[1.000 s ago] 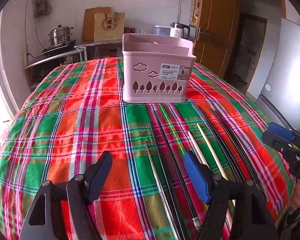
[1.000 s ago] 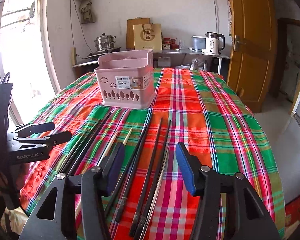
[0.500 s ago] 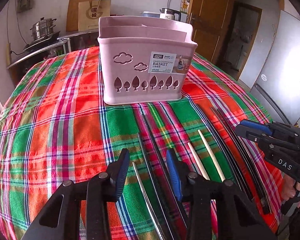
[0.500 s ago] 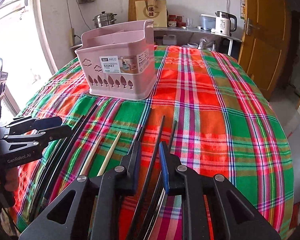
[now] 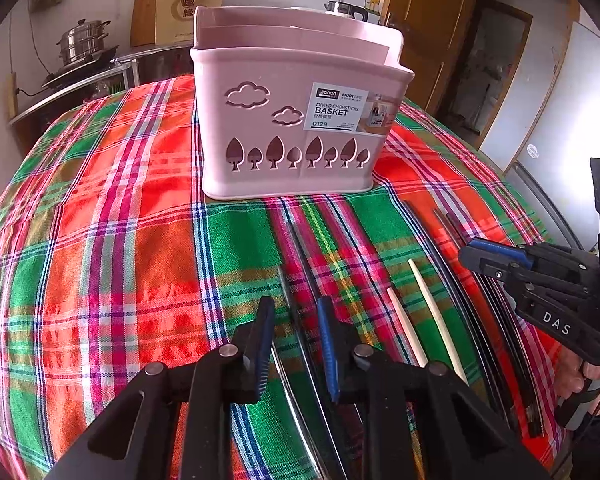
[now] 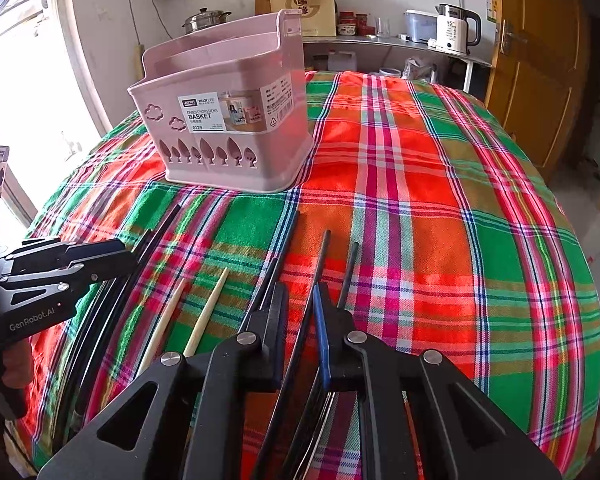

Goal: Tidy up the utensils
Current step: 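Lower the left tool onto a black chopstick while the right tool lowers onto another, then close the left tool on its black chopstick while the right tool closes on its own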

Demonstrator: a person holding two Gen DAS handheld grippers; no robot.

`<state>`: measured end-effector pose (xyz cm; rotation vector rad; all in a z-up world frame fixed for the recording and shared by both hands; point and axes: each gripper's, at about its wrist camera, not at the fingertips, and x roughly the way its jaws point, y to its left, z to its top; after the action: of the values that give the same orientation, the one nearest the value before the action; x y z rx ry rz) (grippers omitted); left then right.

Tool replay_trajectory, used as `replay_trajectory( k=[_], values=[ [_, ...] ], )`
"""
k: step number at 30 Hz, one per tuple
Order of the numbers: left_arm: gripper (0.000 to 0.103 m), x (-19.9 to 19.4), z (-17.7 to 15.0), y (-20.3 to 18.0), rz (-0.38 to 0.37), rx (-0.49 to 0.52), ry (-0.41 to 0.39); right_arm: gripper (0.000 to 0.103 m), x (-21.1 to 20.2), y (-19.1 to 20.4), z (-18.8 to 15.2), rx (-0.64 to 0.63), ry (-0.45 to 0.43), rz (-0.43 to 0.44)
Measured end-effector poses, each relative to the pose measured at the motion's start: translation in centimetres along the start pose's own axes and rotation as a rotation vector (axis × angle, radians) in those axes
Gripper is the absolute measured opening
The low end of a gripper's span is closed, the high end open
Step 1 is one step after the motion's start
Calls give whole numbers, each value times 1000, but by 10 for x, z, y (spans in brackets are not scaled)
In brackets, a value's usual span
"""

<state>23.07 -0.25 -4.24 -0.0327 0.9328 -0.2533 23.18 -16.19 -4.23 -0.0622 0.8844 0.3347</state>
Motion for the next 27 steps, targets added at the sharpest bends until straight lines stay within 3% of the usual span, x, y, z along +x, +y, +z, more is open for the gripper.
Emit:
replay_trajectory(
  k=[10, 13, 24, 27],
  values=[
    [22, 3, 5, -4, 26, 12, 52, 13, 12, -1, 6, 5, 37, -20],
    [12, 6, 5, -6, 29, 24, 81, 13, 13, 1, 7, -2, 42, -28],
    [8, 13, 15, -9, 34, 61, 110, 13, 18, 2, 11, -5, 54, -38],
    [8, 15, 17, -10, 38, 71, 108, 8, 19, 3, 12, -7, 54, -42]
  ],
)
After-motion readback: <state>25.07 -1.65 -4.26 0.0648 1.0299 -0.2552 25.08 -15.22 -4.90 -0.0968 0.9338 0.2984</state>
